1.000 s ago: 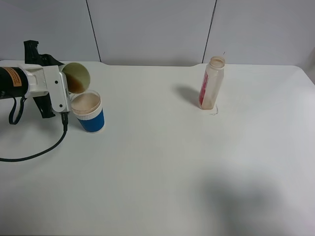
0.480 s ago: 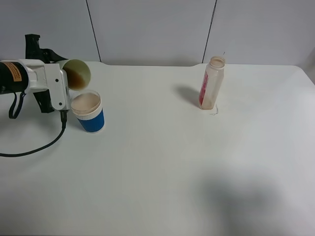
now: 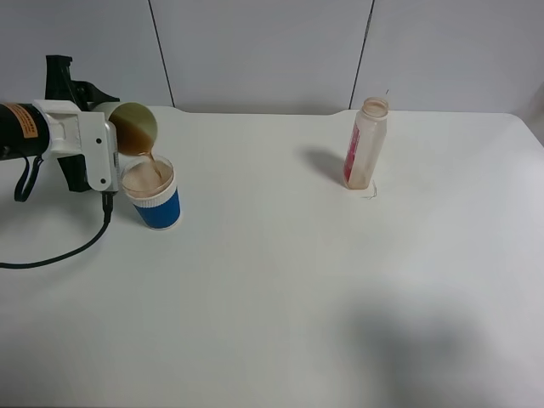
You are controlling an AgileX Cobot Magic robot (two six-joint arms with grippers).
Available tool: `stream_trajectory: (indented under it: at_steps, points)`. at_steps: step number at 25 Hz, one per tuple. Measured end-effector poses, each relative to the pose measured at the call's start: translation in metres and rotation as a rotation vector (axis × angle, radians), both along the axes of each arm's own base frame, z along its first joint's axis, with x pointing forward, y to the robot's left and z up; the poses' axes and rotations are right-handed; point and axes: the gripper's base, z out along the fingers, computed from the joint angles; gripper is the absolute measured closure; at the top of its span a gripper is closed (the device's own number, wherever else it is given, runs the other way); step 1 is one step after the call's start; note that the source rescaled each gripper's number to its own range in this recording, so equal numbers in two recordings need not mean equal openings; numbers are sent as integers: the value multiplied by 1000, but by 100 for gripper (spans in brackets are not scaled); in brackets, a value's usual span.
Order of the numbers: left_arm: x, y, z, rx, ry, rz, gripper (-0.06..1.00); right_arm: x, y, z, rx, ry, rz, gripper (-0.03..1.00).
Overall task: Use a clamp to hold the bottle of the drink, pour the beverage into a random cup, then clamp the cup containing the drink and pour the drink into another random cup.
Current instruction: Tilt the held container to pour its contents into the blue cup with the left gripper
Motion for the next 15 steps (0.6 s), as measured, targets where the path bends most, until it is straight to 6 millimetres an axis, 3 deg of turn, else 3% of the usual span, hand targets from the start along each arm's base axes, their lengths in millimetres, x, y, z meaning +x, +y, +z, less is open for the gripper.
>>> stream_trajectory:
  at_steps: [15]
  points:
    - [0, -1, 2, 29, -32, -25, 93, 0, 0, 0, 0, 0, 0, -1]
